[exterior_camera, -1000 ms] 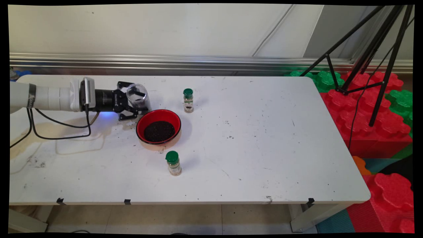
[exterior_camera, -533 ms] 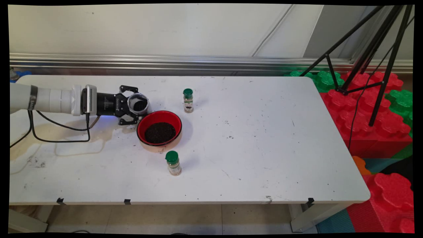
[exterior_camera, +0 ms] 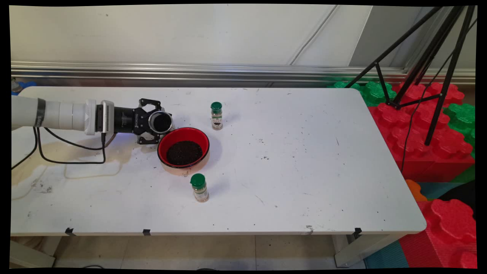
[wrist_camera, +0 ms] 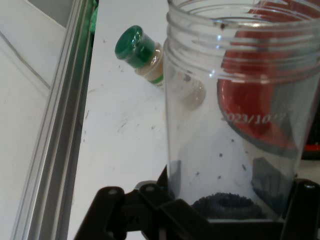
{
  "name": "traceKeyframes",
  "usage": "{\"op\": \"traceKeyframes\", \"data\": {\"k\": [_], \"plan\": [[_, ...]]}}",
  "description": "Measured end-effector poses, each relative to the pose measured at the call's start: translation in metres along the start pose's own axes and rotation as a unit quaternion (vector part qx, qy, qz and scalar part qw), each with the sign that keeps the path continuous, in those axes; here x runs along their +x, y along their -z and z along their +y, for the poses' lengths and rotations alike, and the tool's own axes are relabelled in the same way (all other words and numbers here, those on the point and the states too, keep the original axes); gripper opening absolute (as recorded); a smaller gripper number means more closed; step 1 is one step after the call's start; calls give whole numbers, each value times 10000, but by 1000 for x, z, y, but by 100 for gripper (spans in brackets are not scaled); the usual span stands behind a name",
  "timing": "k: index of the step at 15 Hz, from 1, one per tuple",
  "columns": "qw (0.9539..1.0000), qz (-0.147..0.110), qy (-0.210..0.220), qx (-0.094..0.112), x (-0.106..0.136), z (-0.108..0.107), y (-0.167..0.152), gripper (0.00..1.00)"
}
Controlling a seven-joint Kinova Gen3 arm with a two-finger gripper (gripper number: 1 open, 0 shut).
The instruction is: Pour the black seasoning powder in the red bowl
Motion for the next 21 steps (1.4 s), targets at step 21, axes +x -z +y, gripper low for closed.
{"op": "traceKeyframes", "data": {"k": [21], "plan": [[9950,-515,-859,34,-4,-18,0,0]]}}
